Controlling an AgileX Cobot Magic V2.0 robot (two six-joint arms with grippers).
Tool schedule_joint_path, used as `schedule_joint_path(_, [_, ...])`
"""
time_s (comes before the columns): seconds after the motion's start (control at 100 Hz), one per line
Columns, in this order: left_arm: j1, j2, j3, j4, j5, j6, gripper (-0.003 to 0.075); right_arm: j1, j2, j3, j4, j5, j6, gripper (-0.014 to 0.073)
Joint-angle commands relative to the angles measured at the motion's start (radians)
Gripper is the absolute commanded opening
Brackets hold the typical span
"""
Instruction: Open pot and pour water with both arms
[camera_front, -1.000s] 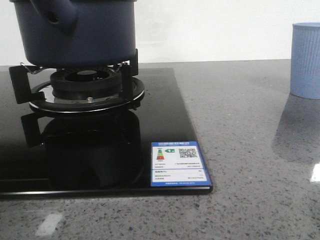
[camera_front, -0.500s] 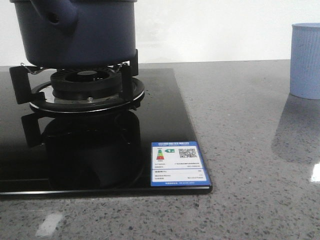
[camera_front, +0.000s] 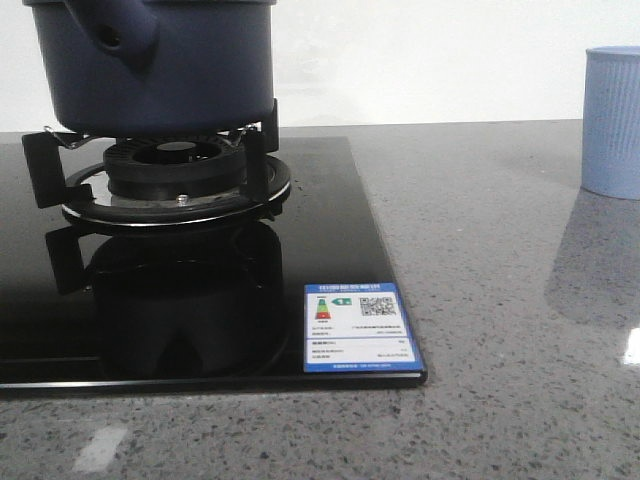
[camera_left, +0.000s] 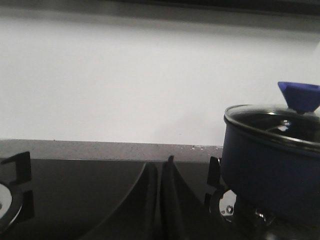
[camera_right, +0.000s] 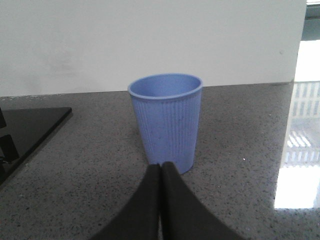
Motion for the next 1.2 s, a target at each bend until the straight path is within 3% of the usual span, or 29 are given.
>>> schedule_joint_path(0.0, [0.002, -0.029, 0.003, -0.013, -0.091, -0.003, -0.0020, -0.005, -0.016, -0.019, 0.032, -0.056, -0.015, -0.0068])
schedule_joint_path(0.97, [-0.006, -0.050, 0.012, -0.009, -0.093, -0.003, -0.0020, -0.005, -0.016, -0.017, 0.032, -0.086, -0.015, -0.0068])
schedule_joint_path(1.19, [0.051, -0.157, 0.044, 0.212, 0.022, -0.108, -0.0020, -0.005, -0.016, -0.017, 0.032, -0.086, -0.015, -0.0068])
